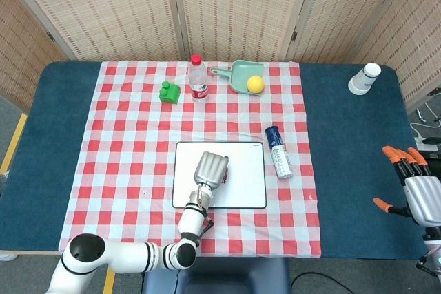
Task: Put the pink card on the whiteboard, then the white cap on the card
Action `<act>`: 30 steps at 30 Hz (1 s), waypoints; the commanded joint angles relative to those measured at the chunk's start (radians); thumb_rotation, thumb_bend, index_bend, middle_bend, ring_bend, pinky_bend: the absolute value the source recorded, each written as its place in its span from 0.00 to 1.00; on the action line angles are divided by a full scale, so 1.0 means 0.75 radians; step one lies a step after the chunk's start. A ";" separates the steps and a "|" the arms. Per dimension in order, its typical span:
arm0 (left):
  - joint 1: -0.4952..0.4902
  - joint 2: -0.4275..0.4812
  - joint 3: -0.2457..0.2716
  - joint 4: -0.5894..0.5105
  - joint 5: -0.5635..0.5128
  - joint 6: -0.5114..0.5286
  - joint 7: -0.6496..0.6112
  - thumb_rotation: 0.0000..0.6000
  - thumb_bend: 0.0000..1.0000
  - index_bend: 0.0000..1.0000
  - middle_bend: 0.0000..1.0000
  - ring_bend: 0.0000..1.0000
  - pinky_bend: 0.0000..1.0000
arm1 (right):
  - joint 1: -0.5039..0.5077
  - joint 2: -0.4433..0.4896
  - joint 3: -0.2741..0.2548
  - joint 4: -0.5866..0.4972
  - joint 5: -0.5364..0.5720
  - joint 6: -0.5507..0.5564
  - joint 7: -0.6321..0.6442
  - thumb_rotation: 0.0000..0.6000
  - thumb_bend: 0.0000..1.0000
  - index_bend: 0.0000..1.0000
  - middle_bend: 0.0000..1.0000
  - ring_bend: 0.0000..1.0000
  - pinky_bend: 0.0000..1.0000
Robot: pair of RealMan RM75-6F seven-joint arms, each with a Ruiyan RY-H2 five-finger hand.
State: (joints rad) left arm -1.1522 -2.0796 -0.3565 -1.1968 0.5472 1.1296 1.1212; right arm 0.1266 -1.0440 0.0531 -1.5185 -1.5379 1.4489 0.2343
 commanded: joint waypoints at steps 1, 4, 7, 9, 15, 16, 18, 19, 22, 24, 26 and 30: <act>0.004 0.000 0.000 0.004 -0.006 -0.004 -0.003 1.00 0.31 0.51 1.00 1.00 1.00 | 0.003 -0.002 0.001 0.001 0.003 -0.006 -0.003 1.00 0.00 0.00 0.10 0.00 0.00; 0.006 0.001 0.004 0.012 0.001 -0.007 -0.007 1.00 0.32 0.50 1.00 1.00 1.00 | 0.003 -0.004 0.001 0.001 0.003 -0.007 -0.008 1.00 0.00 0.00 0.10 0.00 0.00; 0.013 0.007 0.003 0.009 0.001 -0.017 -0.017 1.00 0.31 0.45 1.00 1.00 1.00 | 0.002 -0.005 0.003 0.001 0.006 -0.006 -0.011 1.00 0.00 0.00 0.10 0.00 0.00; 0.016 0.013 0.005 0.009 0.006 -0.021 -0.024 1.00 0.31 0.43 1.00 1.00 1.00 | 0.003 -0.006 0.005 0.001 0.009 -0.008 -0.013 1.00 0.00 0.00 0.10 0.00 0.00; 0.028 0.036 0.006 -0.004 0.015 -0.010 -0.029 1.00 0.30 0.41 1.00 1.00 1.00 | 0.005 -0.008 0.004 0.001 0.009 -0.014 -0.018 1.00 0.00 0.00 0.10 0.00 0.00; 0.031 0.041 0.007 -0.010 0.014 -0.007 -0.030 1.00 0.30 0.41 1.00 1.00 1.00 | 0.005 -0.008 0.004 0.001 0.008 -0.014 -0.020 1.00 0.00 0.00 0.10 0.00 0.00; 0.043 0.060 0.009 -0.040 0.017 0.007 -0.032 1.00 0.30 0.41 1.00 1.00 1.00 | 0.004 -0.009 0.003 0.001 0.007 -0.014 -0.021 1.00 0.00 0.00 0.10 0.00 0.00; 0.051 0.073 0.011 -0.063 0.021 0.021 -0.032 1.00 0.30 0.41 1.00 1.00 1.00 | 0.004 -0.009 0.003 0.001 0.006 -0.014 -0.022 1.00 0.00 0.00 0.10 0.00 0.00; 0.104 0.164 0.042 -0.207 0.082 0.130 -0.028 1.00 0.30 0.43 1.00 1.00 1.00 | 0.004 -0.010 0.002 0.003 0.006 -0.015 -0.021 1.00 0.00 0.00 0.10 0.00 0.00; 0.160 0.243 0.062 -0.322 0.118 0.201 -0.050 1.00 0.30 0.45 1.00 1.00 1.00 | 0.003 -0.010 0.000 0.002 0.003 -0.014 -0.022 1.00 0.00 0.00 0.10 0.00 0.00; 0.248 0.361 0.095 -0.466 0.166 0.270 -0.110 1.00 0.29 0.47 1.00 1.00 1.00 | 0.003 -0.011 -0.003 0.000 -0.003 -0.013 -0.025 1.00 0.00 0.00 0.10 0.00 0.00; 0.311 0.445 0.128 -0.549 0.208 0.299 -0.168 1.00 0.28 0.48 0.98 1.00 1.00 | 0.003 -0.011 -0.004 -0.002 -0.007 -0.012 -0.029 1.00 0.00 0.00 0.10 0.00 0.00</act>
State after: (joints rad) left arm -0.9718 -1.8067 -0.2905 -1.5490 0.6638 1.3128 1.0398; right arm 0.1287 -1.0525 0.0499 -1.5199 -1.5431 1.4400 0.2129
